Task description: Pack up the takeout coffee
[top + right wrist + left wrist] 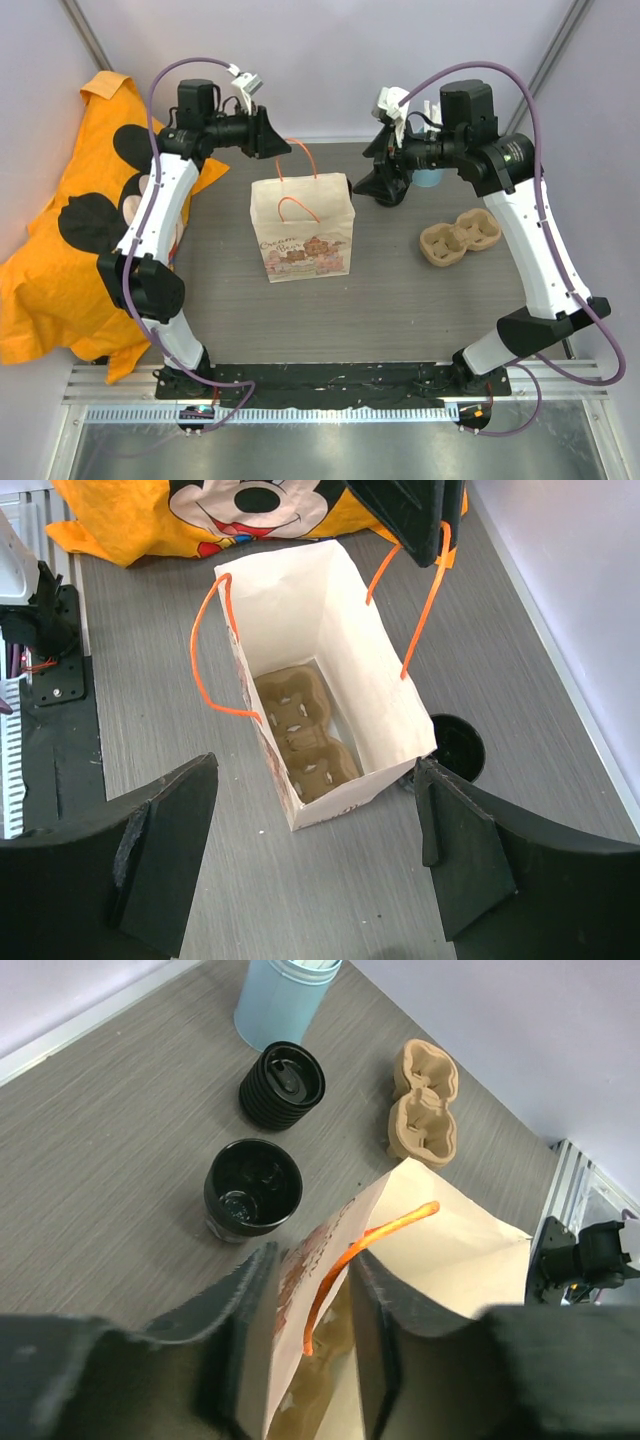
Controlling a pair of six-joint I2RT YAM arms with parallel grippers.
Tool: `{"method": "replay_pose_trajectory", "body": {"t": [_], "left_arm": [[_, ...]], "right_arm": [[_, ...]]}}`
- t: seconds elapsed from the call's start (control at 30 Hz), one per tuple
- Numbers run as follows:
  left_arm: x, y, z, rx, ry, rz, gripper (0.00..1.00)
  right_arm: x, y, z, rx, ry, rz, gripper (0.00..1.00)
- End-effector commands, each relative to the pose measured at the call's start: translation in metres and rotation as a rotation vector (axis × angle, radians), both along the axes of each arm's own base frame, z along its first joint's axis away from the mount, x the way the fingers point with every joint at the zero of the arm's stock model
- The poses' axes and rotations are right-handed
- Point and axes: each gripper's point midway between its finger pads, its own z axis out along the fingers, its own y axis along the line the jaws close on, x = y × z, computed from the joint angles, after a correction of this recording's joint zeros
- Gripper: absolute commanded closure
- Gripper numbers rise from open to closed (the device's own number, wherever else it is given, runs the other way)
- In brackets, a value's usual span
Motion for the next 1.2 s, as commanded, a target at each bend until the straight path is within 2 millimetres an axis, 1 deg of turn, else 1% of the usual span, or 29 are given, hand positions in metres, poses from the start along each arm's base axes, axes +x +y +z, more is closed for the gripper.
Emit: {"method": "replay_pose_trajectory", "body": {"t": [0.0, 0.1, 0.23, 0.27, 0.33, 0.4, 0.47, 0.5, 0.73, 0.93, 1.03, 1.17], "left_arm": [[-0.001, -0.007, 0.018, -0.007, -0.070, -0.034, 0.74], [0.002, -0.007, 0.018, -0.003, -0.068, -0.020, 0.85], [0.004, 0.000, 0.018, 0.022, -0.071, 0.037, 0.88], [0.002, 0.001, 0.021, 0.026, -0.077, 0.047, 0.88], [0.003, 0.007, 0.018, 0.049, -0.068, 0.091, 0.90], [-0.001, 0.013, 0.024, 0.063, -0.086, 0.127, 0.93], [0.001, 0.022, 0.023, 0.087, -0.087, 0.187, 0.95], [0.000, 0.026, 0.026, 0.093, -0.090, 0.214, 0.96], [0.000, 0.051, 0.042, 0.144, -0.134, 0.360, 0.98], [0.001, 0.071, 0.042, 0.200, -0.153, 0.456, 0.98], [0.008, 0.085, 0.036, 0.241, -0.159, 0.530, 0.98], [0.023, 0.100, 0.035, 0.242, -0.157, 0.617, 0.98]], "right_arm": [[-0.004, -0.003, 0.007, 0.021, -0.010, -0.003, 0.16], [-0.002, -0.002, 0.005, 0.020, -0.006, -0.005, 0.16], [-0.002, -0.002, 0.006, 0.025, -0.005, 0.002, 0.16], [-0.002, -0.001, 0.006, 0.025, -0.005, 0.003, 0.16], [-0.001, -0.001, 0.005, 0.025, -0.002, 0.005, 0.16], [-0.001, 0.000, 0.006, 0.028, -0.004, 0.009, 0.16], [0.000, 0.001, 0.006, 0.028, 0.000, 0.012, 0.16], [0.000, 0.001, 0.006, 0.029, -0.002, 0.011, 0.16], [0.002, 0.001, 0.010, 0.033, -0.014, 0.005, 0.16], [0.001, 0.000, 0.013, 0.036, -0.022, 0.002, 0.16], [0.001, 0.000, 0.012, 0.035, -0.020, 0.002, 0.16], [0.002, 0.001, 0.012, 0.038, -0.015, 0.001, 0.16]]}}
